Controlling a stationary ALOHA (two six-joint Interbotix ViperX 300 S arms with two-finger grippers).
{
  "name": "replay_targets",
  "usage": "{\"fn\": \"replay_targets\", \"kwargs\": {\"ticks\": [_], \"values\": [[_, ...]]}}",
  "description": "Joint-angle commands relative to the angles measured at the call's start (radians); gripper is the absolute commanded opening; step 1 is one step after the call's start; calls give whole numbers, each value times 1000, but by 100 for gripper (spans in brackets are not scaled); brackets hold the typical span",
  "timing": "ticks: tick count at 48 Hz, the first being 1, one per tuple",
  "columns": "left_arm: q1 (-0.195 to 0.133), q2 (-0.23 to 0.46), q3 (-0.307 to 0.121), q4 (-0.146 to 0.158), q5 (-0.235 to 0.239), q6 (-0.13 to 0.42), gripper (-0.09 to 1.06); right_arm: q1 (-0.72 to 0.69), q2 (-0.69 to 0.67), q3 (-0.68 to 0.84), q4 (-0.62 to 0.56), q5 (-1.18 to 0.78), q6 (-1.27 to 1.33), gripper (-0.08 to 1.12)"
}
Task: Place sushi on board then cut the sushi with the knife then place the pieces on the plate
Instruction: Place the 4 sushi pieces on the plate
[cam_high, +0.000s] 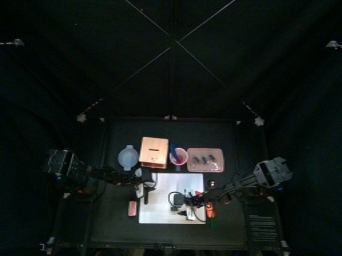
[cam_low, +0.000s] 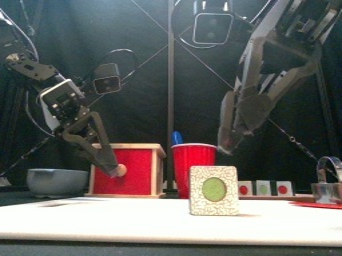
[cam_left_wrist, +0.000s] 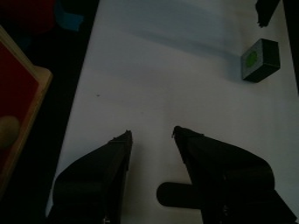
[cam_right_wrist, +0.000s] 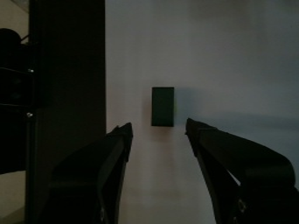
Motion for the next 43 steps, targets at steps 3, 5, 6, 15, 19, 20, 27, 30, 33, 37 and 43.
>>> {"fn": "replay_targets", "kwargs": {"ticks": [3,5,6,15,19,20,27,30,33,37,43], "values": [[-3,-5,-20,-2,2,0,81,-6,17,-48,-3,-3,-2,86],[-3,-5,-20,-2,2,0,81,-9,35,-60,-3,-3,-2,86],[-3,-6,-18,0,2,0,81,-9,43,-63,-3,-3,-2,86],[-3,-5,-18,0,2,2,81,-20,89,-89,-9,-3,0,81],[-3,-5,-17,0,2,2,81,-26,89,-92,-12,-3,0,72],[-3,-5,-17,0,2,2,81,-28,86,-91,-14,-3,0,69],[-5,-5,-17,2,2,2,81,-67,40,-63,-5,8,3,57],[-6,-5,-18,2,2,2,81,-91,0,-41,-3,18,3,58],[-5,-5,-20,2,2,3,81,-120,-44,-12,-2,34,3,58],[-5,-5,-23,2,2,3,81,-170,-110,31,8,64,3,58],[-6,-5,-23,3,0,5,81,-296,-249,114,8,152,3,58]]}}
